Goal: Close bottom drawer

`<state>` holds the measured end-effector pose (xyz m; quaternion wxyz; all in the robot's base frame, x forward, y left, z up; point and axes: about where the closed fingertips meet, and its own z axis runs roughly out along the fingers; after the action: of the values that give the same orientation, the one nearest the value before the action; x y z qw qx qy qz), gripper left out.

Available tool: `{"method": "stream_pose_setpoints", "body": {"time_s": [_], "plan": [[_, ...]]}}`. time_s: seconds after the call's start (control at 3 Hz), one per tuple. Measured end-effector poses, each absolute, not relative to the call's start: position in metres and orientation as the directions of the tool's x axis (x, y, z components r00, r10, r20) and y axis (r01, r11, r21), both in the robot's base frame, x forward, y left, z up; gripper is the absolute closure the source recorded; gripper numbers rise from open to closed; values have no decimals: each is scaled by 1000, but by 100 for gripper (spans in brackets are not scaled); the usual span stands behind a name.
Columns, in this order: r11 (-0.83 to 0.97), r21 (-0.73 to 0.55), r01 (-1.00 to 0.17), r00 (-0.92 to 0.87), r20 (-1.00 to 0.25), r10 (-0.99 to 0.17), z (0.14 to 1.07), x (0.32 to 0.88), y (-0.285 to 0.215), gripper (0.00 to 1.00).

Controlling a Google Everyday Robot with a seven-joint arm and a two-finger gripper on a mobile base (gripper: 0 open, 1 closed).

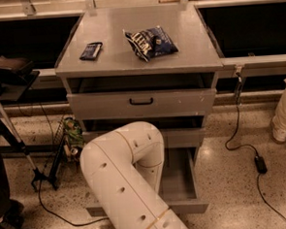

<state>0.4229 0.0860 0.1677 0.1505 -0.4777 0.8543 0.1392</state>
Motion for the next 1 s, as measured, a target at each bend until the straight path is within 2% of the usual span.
{"method": "stream_pose_setpoints", "body": {"time_s": [0.33, 1.0], "plan": [[484, 108, -868, -482, -418, -770, 171, 426, 101, 17], [449, 87, -889, -435, -465, -771, 190, 424, 97, 64]]}}
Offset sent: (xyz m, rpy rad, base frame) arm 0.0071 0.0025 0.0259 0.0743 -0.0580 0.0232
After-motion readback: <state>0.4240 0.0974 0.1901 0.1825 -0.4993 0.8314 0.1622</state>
